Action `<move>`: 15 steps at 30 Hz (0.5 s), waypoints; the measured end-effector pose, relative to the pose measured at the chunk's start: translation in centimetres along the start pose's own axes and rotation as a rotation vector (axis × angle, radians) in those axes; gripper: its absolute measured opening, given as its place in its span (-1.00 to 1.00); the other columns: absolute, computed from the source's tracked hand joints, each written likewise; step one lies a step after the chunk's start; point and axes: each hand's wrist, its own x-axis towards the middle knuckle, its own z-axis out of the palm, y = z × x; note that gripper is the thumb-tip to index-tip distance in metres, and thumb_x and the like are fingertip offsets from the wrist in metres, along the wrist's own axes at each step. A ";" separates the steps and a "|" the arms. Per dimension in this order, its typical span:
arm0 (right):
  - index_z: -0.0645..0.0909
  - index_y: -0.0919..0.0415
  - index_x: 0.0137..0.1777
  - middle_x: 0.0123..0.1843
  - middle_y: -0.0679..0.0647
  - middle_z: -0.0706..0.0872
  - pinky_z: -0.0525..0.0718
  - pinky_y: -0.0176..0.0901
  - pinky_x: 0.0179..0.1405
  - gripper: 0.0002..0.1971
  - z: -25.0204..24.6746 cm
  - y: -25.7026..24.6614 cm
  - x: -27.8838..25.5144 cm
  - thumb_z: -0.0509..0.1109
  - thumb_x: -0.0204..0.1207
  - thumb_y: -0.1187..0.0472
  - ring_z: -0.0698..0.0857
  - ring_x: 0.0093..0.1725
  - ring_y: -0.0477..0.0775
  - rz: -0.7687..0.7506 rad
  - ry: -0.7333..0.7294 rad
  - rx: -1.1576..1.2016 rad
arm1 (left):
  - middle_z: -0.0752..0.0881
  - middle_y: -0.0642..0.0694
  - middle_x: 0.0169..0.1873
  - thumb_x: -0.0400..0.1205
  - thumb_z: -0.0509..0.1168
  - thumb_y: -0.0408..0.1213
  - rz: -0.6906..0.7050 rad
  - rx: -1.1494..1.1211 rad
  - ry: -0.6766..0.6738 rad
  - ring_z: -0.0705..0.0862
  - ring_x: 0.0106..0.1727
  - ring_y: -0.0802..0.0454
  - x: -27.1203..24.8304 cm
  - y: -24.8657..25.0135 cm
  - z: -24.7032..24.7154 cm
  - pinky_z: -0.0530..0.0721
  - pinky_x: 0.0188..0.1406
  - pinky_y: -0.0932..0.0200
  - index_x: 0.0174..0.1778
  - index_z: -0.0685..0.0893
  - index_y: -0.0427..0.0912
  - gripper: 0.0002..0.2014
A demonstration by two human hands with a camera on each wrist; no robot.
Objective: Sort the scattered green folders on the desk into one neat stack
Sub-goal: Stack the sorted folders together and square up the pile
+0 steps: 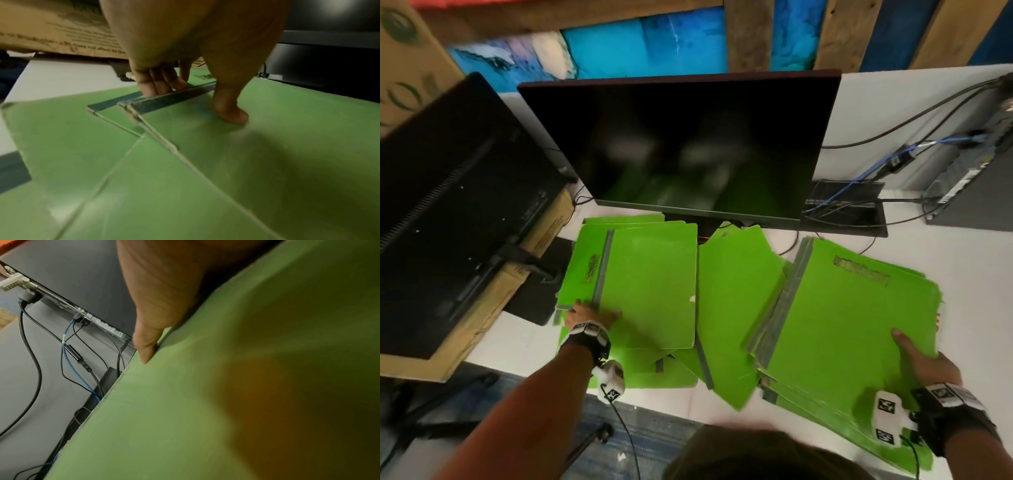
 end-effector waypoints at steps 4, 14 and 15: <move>0.54 0.39 0.36 0.31 0.41 0.63 0.58 0.15 0.21 -0.17 0.0 -0.1 -0.2 0.46 0.32 -0.31 0.65 0.17 0.41 0.011 0.002 -0.011 | 0.55 -0.34 0.34 0.20 0.67 -0.01 0.047 -0.122 -0.078 0.56 0.35 -0.34 0.0 -0.1 0.2 0.57 0.34 -0.19 0.44 0.38 -0.27 -0.04; 0.61 0.34 0.29 0.23 0.41 0.68 0.63 0.16 0.17 -0.21 0.1 0.2 -0.4 0.45 0.30 -0.34 0.61 -0.05 0.31 0.005 0.015 -0.011 | 0.67 -0.37 0.21 0.29 0.66 -0.25 0.052 -0.399 -0.069 0.67 0.19 -0.31 1.5 -1.2 -3.5 0.65 0.22 -0.12 0.37 0.50 -0.40 -0.23; 0.60 0.35 0.29 0.23 0.41 0.68 0.62 0.15 0.16 -0.21 0.1 0.2 -0.4 0.45 0.31 -0.33 0.60 -0.06 0.30 0.004 0.017 -0.013 | 0.70 -0.35 0.18 0.28 0.66 -0.18 0.031 -0.405 -0.094 0.70 0.14 -0.30 2.0 -1.3 -3.6 0.67 0.19 -0.11 0.34 0.55 -0.37 -0.25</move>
